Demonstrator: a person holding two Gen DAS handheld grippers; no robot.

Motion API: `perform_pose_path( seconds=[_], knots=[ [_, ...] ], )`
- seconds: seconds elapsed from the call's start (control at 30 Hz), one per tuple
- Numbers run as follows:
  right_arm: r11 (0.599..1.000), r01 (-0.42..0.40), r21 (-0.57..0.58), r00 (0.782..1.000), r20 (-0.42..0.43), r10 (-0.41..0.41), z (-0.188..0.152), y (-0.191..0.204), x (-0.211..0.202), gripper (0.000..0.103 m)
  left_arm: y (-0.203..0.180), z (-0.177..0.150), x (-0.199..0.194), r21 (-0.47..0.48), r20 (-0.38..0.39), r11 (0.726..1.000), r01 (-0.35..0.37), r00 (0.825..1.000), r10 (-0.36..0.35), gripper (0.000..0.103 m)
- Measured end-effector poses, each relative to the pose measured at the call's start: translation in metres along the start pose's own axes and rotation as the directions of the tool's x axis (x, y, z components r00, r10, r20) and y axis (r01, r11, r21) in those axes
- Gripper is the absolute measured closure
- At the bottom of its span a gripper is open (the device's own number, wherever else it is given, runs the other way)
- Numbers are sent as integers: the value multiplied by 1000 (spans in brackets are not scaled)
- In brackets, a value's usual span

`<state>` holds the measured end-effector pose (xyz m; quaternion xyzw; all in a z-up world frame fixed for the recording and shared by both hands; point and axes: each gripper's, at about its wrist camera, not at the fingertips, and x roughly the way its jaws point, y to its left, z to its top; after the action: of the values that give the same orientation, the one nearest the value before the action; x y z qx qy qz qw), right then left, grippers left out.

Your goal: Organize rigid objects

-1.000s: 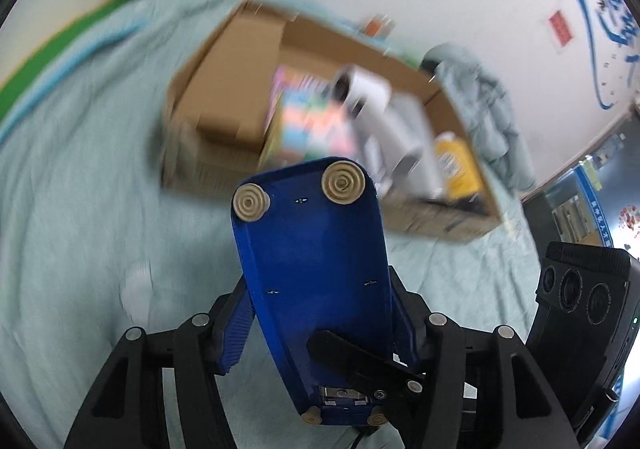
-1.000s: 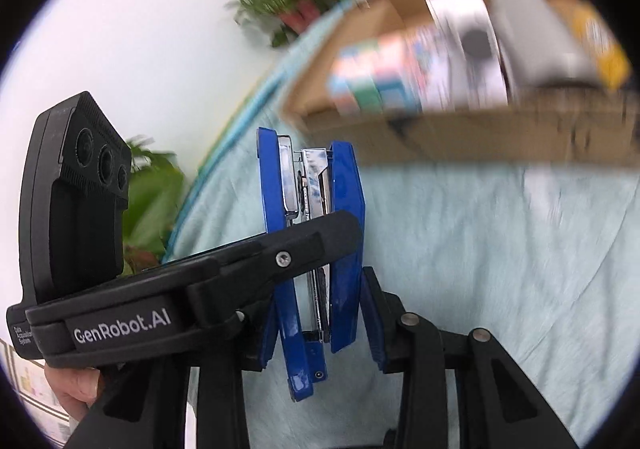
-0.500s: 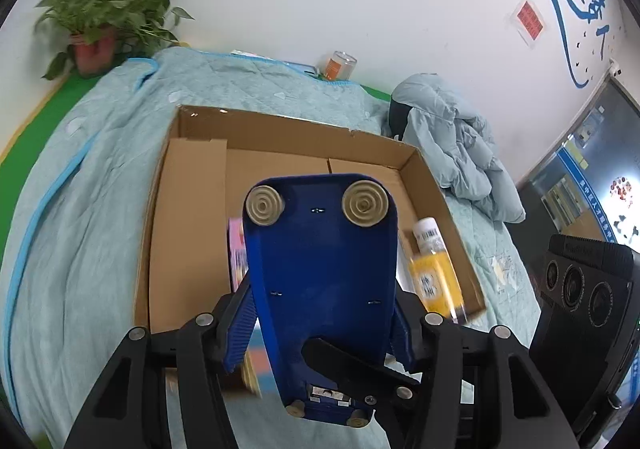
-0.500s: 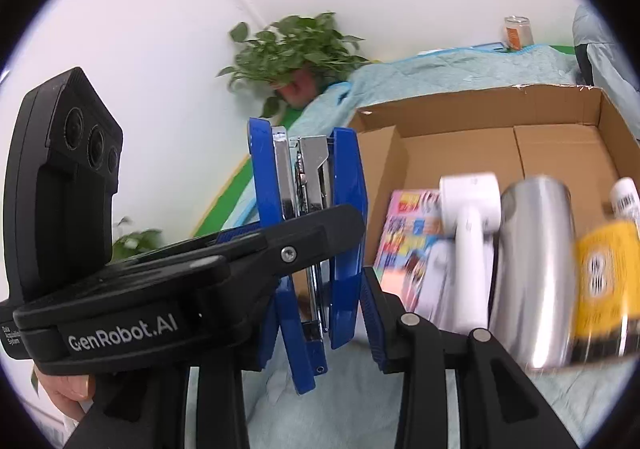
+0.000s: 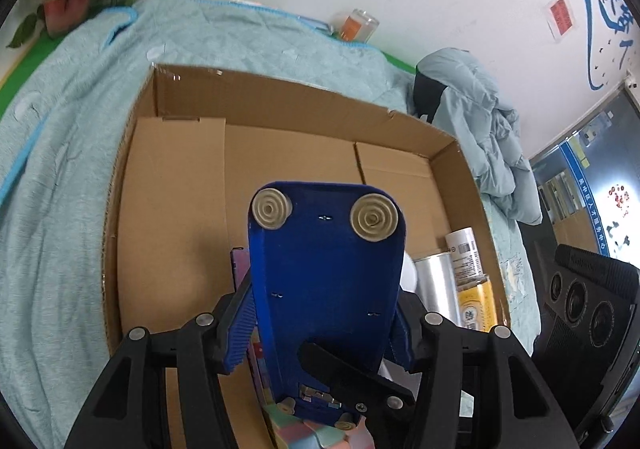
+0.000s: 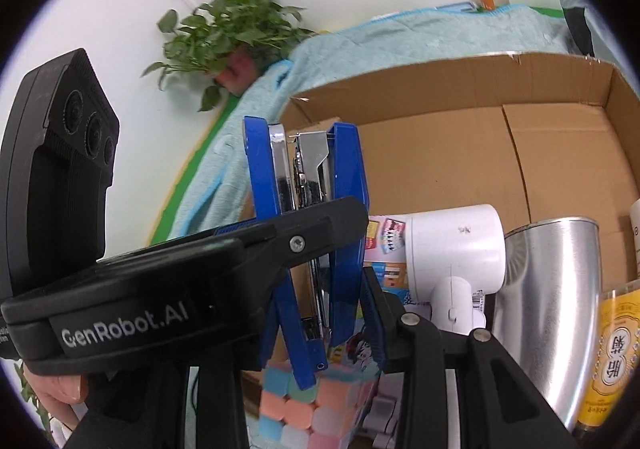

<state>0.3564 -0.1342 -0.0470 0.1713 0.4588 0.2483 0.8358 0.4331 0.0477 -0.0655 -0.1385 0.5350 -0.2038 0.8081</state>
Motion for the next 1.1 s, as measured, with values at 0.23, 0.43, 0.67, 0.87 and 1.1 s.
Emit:
perform_pose_path(
  seconds=[0.23, 0.43, 0.67, 0.87, 1.1],
  knots=[
    [1000, 28, -5, 999, -44, -28, -7, 4, 7, 63, 16, -8, 30, -27, -71, 1000, -10, 997, 8, 48],
    [999, 19, -35, 1000, 22, -18, -23, 4, -27, 57, 3, -26, -6, 31, 69, 997, -70, 995, 67, 32],
    [938, 247, -243, 940, 295, -171, -91, 10, -105, 0, -52, -112, -99, 79, 518, 940, -333, 819, 247, 0],
    [906, 375, -197, 891, 347, -293, -139, -14, -128, 0, -87, -189, -116, 2, 579, 918, -398, 748, 323, 0],
    [886, 416, -204, 862, 398, -313, -161, -14, -157, 0, -135, -260, -109, -2, 596, 903, -430, 724, 347, 0]
  ],
)
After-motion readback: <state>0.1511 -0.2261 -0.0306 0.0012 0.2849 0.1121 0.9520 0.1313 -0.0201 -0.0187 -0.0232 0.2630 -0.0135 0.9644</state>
